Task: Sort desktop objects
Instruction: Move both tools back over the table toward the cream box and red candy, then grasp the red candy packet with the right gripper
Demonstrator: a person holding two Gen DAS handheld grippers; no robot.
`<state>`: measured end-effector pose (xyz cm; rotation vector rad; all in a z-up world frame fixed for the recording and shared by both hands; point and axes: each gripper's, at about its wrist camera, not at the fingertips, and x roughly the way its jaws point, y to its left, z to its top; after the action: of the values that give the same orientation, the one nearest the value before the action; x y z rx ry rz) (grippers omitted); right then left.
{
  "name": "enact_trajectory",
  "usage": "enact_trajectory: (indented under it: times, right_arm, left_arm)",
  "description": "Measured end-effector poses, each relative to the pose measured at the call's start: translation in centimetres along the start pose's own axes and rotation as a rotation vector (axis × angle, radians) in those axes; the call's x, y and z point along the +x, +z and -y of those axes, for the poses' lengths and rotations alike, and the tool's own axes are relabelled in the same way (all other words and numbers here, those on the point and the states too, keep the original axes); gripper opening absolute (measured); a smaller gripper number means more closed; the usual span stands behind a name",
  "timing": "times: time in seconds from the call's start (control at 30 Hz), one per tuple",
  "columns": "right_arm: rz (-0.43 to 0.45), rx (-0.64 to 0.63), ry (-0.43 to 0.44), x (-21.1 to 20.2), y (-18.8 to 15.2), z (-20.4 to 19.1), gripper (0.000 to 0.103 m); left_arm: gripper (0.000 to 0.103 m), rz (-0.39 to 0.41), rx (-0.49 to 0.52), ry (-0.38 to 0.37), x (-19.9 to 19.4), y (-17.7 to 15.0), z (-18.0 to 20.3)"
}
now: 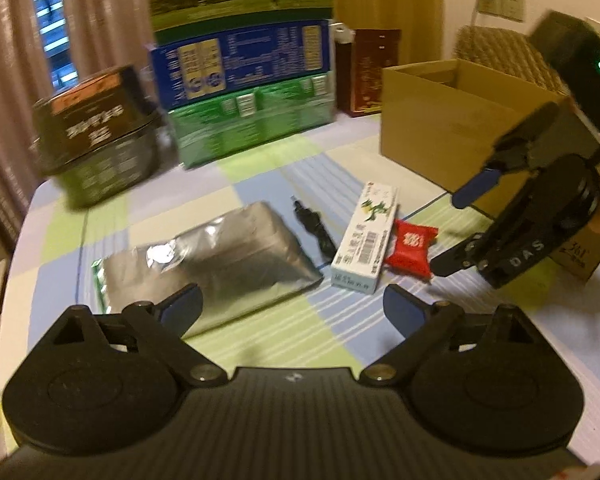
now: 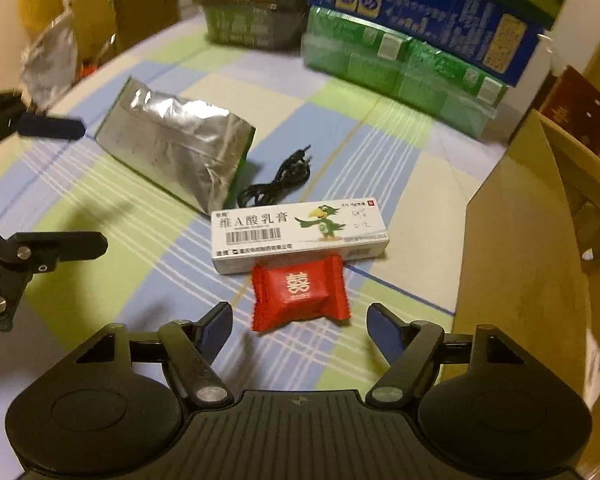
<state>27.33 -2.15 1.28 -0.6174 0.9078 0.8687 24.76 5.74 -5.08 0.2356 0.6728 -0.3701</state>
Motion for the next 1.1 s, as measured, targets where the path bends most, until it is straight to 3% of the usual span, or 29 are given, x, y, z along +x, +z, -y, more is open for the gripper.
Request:
enact_trajectory:
  times: [0.17,0.33,0.5,0.9,1.03,1.07,1.1]
  right_arm:
    - [-0.117,-0.100,0.044,1.1,1.9,-0.2,0.072]
    - [-0.171,-0.136,0.065,2.5,3.2,0.3,0.071]
    - [-0.215,-0.160,0.096,4.0,4.2,0.4,0.066]
    - [-0.268,-0.130,0.138,5.7,4.5,1.3,0.054]
    - [-0.279,-0.108,0.159,6.0,4.1,1.4,0.042]
    - [-0.275,-0.095,0.168,5.9,4.1,1.5,0.035]
    - [-0.271,-0.089,0.166,5.8,4.1,1.6,0.018]
  left_arm:
    - [0.092,-0.021,0.091,-0.069,1.3,1.3,0.7]
    - [0.092,-0.070,0.194,-0.111,2.8,1.5,1.2]
    - [0.089,-0.112,0.227,-0.142,4.0,1.2,0.9]
    - [0.089,-0.110,0.239,-0.161,5.2,1.6,1.3]
    - [0.089,-0.109,0.240,-0.171,5.7,1.9,1.8]
    - [0.089,-0.109,0.240,-0.174,5.8,2.0,1.9]
    - [0.089,-0.110,0.244,-0.174,5.9,2.1,2.1]
